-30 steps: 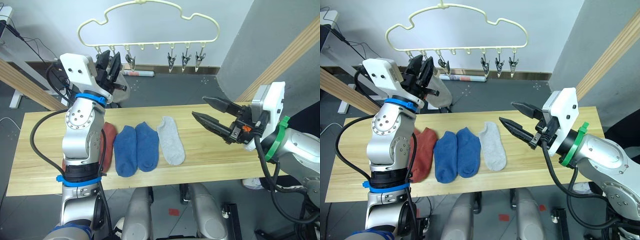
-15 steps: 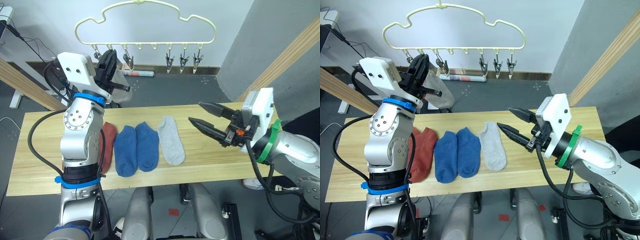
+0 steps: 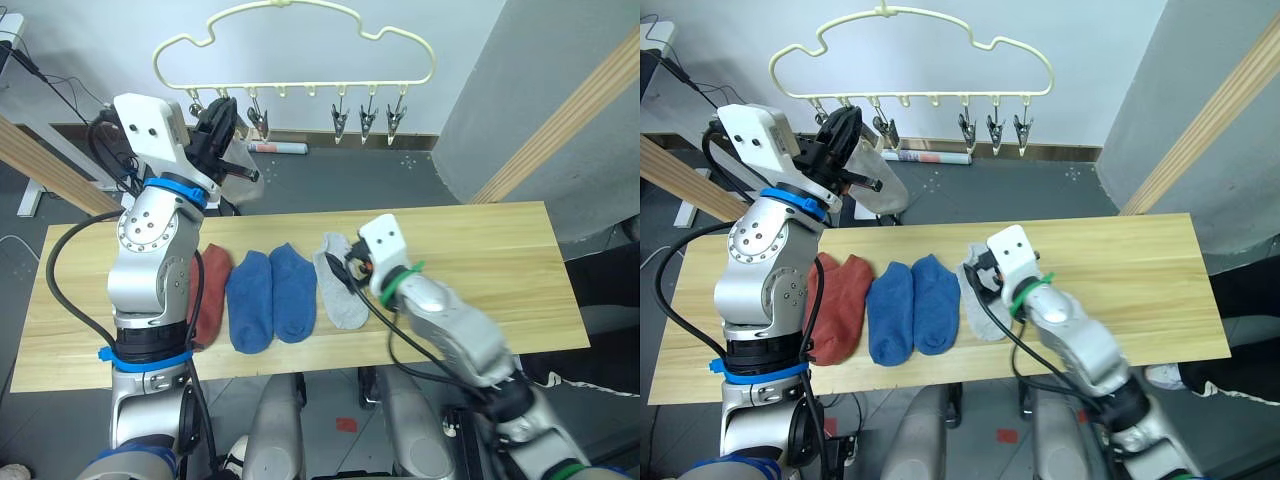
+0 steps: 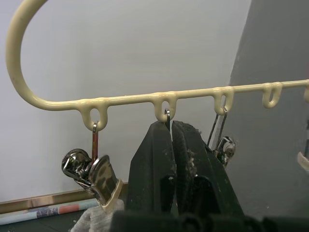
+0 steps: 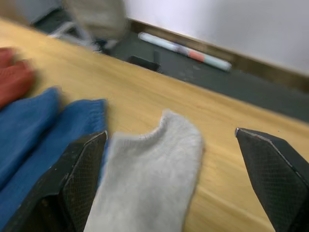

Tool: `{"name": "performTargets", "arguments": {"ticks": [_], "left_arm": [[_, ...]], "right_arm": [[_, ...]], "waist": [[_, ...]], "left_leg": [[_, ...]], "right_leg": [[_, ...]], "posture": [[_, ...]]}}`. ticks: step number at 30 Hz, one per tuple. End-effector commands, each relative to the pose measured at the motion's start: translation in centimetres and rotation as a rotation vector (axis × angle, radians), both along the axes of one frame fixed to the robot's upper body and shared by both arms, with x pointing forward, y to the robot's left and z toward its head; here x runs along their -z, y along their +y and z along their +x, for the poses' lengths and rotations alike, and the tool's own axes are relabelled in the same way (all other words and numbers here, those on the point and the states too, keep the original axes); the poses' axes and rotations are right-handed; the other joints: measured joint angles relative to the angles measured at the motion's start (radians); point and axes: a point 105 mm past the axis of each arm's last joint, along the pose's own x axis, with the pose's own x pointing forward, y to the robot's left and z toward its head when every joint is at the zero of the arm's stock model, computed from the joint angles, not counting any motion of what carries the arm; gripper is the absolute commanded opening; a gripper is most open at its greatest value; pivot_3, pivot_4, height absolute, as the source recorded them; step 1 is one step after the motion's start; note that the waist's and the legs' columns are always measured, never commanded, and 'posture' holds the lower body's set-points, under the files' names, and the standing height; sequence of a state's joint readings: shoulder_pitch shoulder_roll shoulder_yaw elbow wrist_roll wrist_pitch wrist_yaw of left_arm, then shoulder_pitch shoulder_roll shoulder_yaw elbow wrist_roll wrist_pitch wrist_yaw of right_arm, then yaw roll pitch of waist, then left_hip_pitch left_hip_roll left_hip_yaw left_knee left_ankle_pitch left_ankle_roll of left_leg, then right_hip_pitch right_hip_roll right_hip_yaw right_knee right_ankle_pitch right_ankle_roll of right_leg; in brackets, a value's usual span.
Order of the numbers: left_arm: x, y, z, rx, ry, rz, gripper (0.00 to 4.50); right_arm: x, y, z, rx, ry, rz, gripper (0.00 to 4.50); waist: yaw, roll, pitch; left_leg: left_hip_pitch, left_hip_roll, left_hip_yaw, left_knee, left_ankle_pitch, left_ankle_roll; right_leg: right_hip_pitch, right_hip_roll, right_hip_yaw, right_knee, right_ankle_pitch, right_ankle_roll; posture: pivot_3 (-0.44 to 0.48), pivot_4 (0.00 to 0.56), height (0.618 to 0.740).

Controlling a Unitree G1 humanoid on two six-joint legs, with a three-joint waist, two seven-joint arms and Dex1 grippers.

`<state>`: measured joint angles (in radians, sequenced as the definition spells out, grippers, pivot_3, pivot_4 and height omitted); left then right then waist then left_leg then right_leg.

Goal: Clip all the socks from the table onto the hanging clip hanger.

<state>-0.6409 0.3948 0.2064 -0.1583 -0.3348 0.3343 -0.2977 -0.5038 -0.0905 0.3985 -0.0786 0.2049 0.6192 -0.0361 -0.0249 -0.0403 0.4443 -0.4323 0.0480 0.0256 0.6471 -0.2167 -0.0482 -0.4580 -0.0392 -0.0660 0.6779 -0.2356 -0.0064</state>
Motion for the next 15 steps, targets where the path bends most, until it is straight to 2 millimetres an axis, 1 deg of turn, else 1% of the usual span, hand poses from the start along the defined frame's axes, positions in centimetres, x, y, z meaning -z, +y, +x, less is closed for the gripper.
{"name": "performTargets", "arguments": {"ticks": [1,6,9,10,12,15], "left_arm": [[-1.5,0.1,-0.9,0.010,-0.063,0.014,0.00],[-1.5,0.2,-0.9,0.008,-0.060,0.019,0.00],[-1.5,0.3,-0.9,0.008,-0.057,0.023,0.00],[-1.5,0.3,-0.9,0.007,-0.057,0.023,0.00],[-1.5,0.3,-1.0,0.007,-0.057,0.025,0.00],[-1.5,0.4,-1.1,0.006,-0.056,0.031,0.00]], "right_arm": [[0.2,0.8,1.4,0.067,-0.025,0.036,4.46],[1.7,1.5,2.5,0.128,0.007,0.056,4.46],[3.2,1.4,2.7,0.158,0.044,0.033,4.46],[3.3,1.5,2.6,0.158,0.048,0.030,4.19],[3.5,1.7,2.4,0.158,0.060,0.045,3.92],[3.5,1.9,2.2,0.155,0.064,0.057,2.90]], "waist": [[0.002,0.000,0.000],[0.012,0.000,0.000],[0.021,0.000,0.000],[0.022,0.000,0.000],[0.022,0.000,0.000],[0.023,0.000,0.000]], "left_leg": [[0.000,0.000,0.000,0.000,0.000,0.000],[0.000,0.000,0.000,0.000,0.000,0.000],[0.000,0.000,0.000,0.000,0.000,0.000],[0.000,0.000,0.000,0.000,0.000,0.000],[0.000,0.000,0.000,0.000,0.000,0.000],[0.000,0.000,0.000,0.000,0.000,0.000]], "right_leg": [[0.000,0.000,0.000,0.000,0.000,0.000],[0.000,0.000,0.000,-0.001,0.000,0.000],[0.000,0.000,0.000,0.000,0.000,0.000],[0.000,0.000,0.000,0.000,0.000,0.000],[0.000,0.000,0.000,0.000,0.000,0.000],[0.000,0.000,0.000,0.000,0.000,0.000]], "posture": [[-0.017,0.443,0.735],[-0.009,0.448,0.735],[-0.003,0.451,0.735],[-0.002,0.452,0.735],[0.001,0.454,0.735],[0.003,0.453,0.735]]}}
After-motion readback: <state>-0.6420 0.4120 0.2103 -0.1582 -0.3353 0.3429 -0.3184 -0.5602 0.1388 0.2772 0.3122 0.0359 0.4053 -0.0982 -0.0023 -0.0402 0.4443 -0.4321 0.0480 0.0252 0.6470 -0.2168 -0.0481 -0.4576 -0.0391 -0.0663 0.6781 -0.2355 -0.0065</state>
